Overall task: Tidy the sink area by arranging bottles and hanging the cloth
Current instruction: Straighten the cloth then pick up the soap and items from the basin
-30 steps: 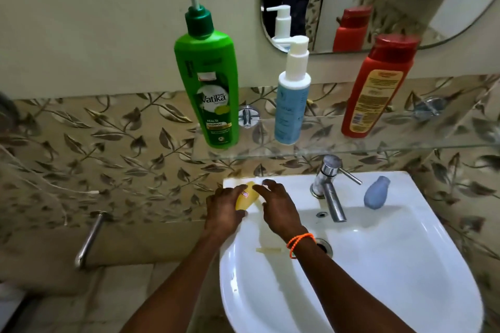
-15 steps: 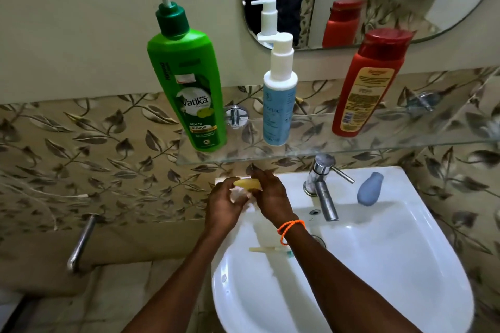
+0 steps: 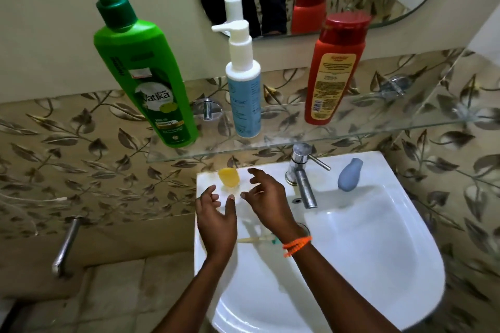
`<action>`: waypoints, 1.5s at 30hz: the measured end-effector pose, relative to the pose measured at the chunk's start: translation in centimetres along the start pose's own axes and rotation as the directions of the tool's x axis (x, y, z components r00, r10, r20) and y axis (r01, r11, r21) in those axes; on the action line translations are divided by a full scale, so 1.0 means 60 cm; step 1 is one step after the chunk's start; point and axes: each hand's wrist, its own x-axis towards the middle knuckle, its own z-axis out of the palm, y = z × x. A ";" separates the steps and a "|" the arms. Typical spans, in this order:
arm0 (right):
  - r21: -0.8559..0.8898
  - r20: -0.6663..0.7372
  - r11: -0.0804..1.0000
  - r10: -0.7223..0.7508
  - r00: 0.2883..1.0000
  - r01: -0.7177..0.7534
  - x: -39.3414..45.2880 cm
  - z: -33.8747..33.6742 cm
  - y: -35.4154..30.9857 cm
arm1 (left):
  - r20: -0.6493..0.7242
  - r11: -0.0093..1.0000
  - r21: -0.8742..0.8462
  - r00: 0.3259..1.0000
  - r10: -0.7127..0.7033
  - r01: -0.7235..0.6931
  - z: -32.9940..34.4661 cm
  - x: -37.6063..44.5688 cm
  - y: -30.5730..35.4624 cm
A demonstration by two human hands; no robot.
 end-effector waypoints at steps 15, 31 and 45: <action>-0.802 0.120 0.592 0.029 0.992 0.080 0.043 -0.352 0.196 | 0.495 0.858 -0.265 0.702 0.512 -0.439 0.244 -0.205 0.163; -0.121 -0.130 0.970 0.197 0.972 -0.212 0.084 -0.379 0.218 | 0.667 0.983 0.040 0.738 0.107 -0.179 0.367 -0.126 0.194; -0.182 -0.413 0.937 0.202 0.888 -0.298 -0.094 -0.240 0.236 | 0.721 0.861 0.395 0.689 -0.074 -0.321 0.166 -0.235 -0.033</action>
